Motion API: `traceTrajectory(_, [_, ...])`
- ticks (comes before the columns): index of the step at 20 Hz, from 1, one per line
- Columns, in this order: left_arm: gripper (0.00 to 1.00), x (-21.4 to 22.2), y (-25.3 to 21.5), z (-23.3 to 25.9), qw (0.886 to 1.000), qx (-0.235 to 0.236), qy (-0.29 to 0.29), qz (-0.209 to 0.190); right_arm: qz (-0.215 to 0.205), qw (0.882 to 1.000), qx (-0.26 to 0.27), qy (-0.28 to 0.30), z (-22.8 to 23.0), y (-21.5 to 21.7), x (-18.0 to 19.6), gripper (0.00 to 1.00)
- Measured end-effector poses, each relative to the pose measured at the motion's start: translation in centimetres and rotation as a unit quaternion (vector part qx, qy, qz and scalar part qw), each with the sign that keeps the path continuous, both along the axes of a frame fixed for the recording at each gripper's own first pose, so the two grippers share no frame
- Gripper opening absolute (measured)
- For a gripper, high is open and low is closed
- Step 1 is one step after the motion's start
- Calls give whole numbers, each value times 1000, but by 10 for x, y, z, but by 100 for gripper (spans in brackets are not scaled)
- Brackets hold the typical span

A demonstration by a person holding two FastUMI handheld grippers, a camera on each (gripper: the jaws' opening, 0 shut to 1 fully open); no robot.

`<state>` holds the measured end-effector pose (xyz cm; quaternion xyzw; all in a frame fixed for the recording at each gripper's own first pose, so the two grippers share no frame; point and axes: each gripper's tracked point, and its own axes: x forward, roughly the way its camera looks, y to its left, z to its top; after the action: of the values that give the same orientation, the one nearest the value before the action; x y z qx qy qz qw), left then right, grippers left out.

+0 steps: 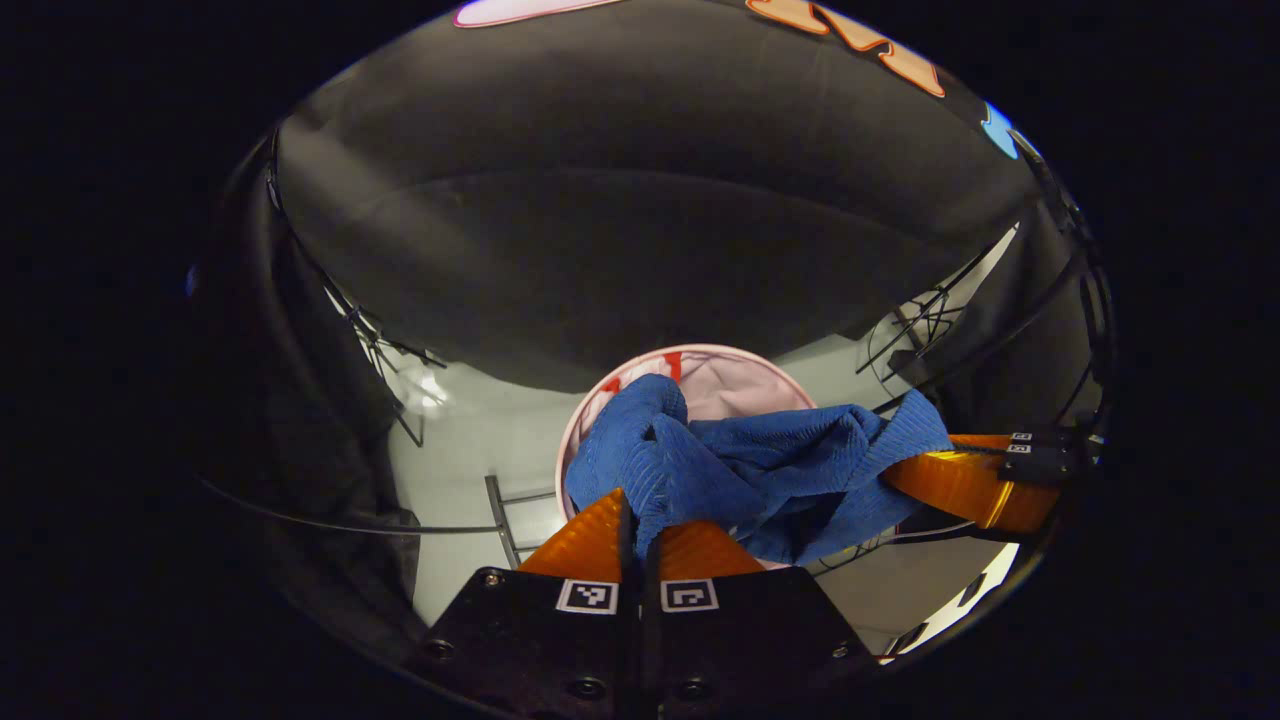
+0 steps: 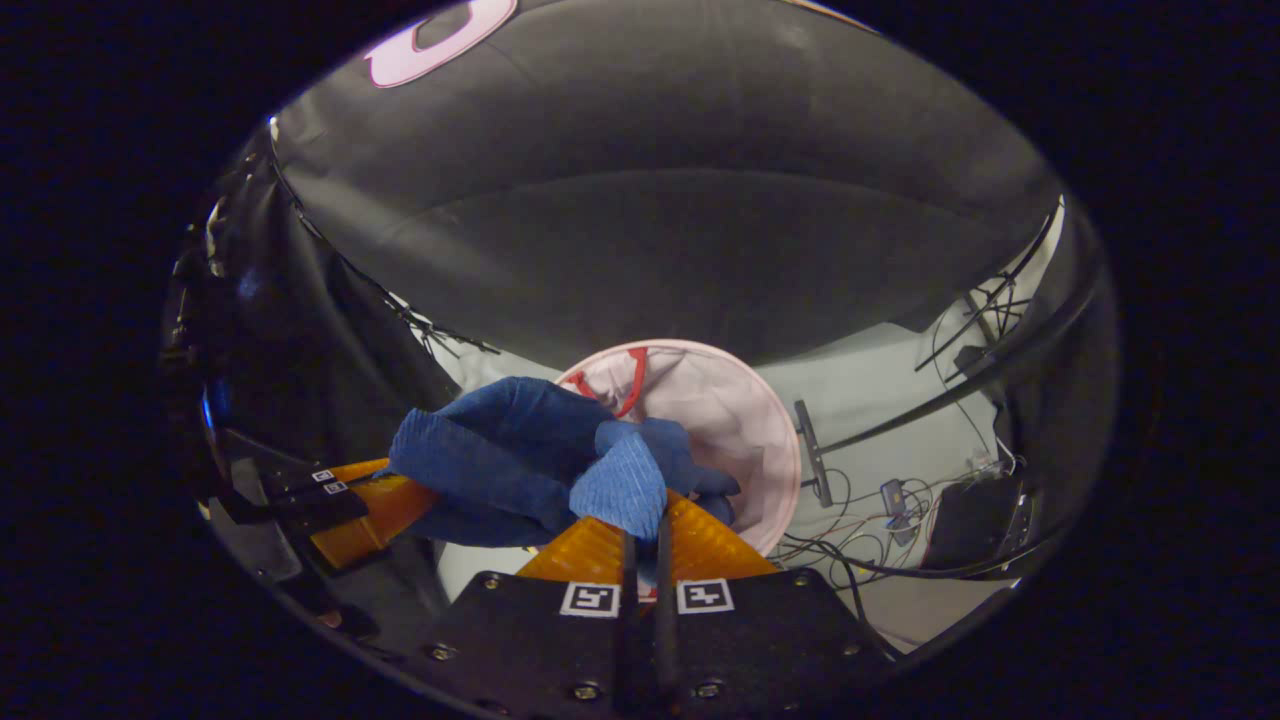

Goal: Grasp the clothes on the hanger with both hands and then place them into the laundry hamper below.

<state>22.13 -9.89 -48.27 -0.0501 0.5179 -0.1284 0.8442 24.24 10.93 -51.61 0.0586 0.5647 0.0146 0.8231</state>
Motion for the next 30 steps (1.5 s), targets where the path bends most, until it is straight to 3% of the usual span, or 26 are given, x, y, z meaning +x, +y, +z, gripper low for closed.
traceTrajectory(6, [2,-20,-7,-10,999,0,31,-12,-8,1000,10,8,-2,0,-9,5])
traceTrajectory(10, [10,-46,-9,-11,998,-17,65,-2,-11,1000,21,-4,17,-2,-15,5])
traceTrajectory(12, [19,-47,-5,-3,999,-12,52,-4,-6,1000,20,-8,27,-3,-20,7])
traceTrajectory(13, [37,-47,-5,2,999,-7,48,-6,-3,1000,16,-10,32,-6,-24,9])
traceTrajectory(14, [39,-51,-5,5,999,-7,44,-6,0,1000,14,-12,34,-6,-29,16])
traceTrajectory(15, [55,-54,-8,12,999,-11,42,-5,5,1000,12,-15,38,-6,-33,30])
traceTrajectory(16, [58,-57,-9,17,999,-13,36,-1,7,1000,0,-23,44,-10,-39,44])
traceTrajectory(19, [96,-73,-5,34,1000,-10,22,8,15,999,-20,-39,67,-22,-59,86])
traceTrajectory(20, [94,-75,-2,42,1000,-8,11,13,17,999,-22,-45,72,-21,-66,100])
traceTrajectory(26, [100,-115,26,86,998,21,-38,36,3,997,-5,-73,111,-27,-115,100])
traceTrajectory(30, [99,-150,36,119,996,10,-69,53,5,994,2,-108,145,-29,-134,97])
